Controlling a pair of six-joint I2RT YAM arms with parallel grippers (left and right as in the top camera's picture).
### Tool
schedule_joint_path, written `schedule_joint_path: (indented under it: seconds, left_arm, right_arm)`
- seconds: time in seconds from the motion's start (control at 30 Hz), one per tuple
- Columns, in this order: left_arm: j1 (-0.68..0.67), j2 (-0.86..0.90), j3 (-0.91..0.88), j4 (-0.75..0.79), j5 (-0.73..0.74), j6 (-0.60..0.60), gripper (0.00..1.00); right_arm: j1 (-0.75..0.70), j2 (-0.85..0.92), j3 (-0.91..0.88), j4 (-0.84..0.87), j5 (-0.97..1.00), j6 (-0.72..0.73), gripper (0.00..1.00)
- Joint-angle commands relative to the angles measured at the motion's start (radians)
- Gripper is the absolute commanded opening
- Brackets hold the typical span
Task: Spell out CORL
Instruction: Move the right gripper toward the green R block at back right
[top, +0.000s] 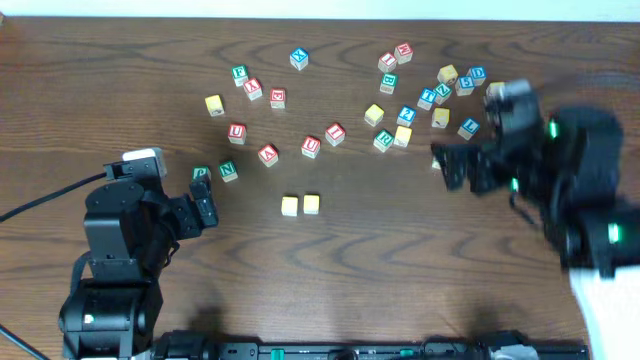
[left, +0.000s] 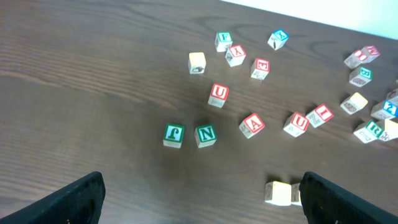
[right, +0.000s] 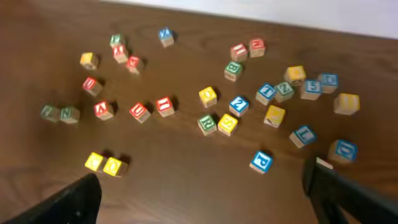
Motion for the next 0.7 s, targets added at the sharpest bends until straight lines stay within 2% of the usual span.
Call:
schedule_joint_path:
  seconds: [0.0, 0.2, 0.43, 0.57, 0.67]
  left_arm:
    - [0.006, -0.002, 0.024, 0.000, -0.009, 0.009, 0.98]
    - [0.006, -0.002, 0.024, 0.000, -0.009, 0.009, 0.98]
    - [0.006, -0.002, 0.024, 0.000, -0.009, 0.009, 0.98]
    - [0.006, -0.002, 0.024, 0.000, -0.009, 0.009, 0.98]
    - [0.006, -0.002, 0.024, 0.000, -0.009, 0.009, 0.98]
  right_arm:
    - [-0.002, 0.180, 0.119, -0.051, -0.055, -0.037, 0.99]
    - [-0.002, 0.356, 0.119, 0.007, -0.110, -0.041, 0.99]
    - [0.002, 0.486, 0.120, -0.002, -0.105, 0.105, 0.99]
    - [0.035, 0.522, 0.120, -0.003, -0.047, 0.230, 0.99]
    - [0.101, 0.538, 0.120, 0.012, 0.128, 0.423, 0.99]
